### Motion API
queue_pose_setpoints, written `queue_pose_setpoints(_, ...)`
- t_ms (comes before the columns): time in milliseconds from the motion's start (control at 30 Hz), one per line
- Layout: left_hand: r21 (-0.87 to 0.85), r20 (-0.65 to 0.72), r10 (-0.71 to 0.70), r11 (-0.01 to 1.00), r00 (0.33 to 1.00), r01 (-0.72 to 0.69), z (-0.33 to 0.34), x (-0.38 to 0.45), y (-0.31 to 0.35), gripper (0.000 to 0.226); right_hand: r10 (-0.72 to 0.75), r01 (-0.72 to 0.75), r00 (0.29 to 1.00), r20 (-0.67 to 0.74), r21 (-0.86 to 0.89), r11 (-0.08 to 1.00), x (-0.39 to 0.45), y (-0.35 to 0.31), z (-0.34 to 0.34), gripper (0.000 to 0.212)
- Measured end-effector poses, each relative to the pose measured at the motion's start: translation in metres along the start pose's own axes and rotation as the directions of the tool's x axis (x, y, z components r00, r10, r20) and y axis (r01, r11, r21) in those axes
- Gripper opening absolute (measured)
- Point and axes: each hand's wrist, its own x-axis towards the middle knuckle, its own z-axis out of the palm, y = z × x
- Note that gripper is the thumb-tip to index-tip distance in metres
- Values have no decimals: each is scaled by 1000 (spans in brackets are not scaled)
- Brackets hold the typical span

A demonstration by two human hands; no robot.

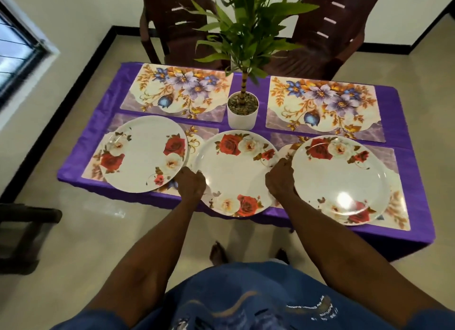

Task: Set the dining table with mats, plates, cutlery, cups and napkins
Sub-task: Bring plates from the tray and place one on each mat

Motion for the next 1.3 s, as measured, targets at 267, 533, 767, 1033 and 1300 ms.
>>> queue_pose_setpoints(267,-38,165,-37,998,986,44,-7,14,2,32,172,-186,980,95,160,970,10,-5,-5,55)
queue_pose_setpoints(533,-156,40,-69,985,997,74,-14,4,-6,29,173,-192,981,93,283,940,4,-9,-12,46)
queue_pose_setpoints(767,-396,-136,-215,906,967,146,-59,-28,-9,36,20,-51,997,75,454,890,1,-53,-14,41)
queue_pose_setpoints(1033,-639,-256,-488,733,834,233,-145,-17,-95,31,-205,94,968,143,553,828,-34,-173,47,31)
queue_pose_setpoints(1300,-686,-313,-560,692,767,226,-243,49,-226,32,-388,164,888,246,619,768,-107,-321,143,34)
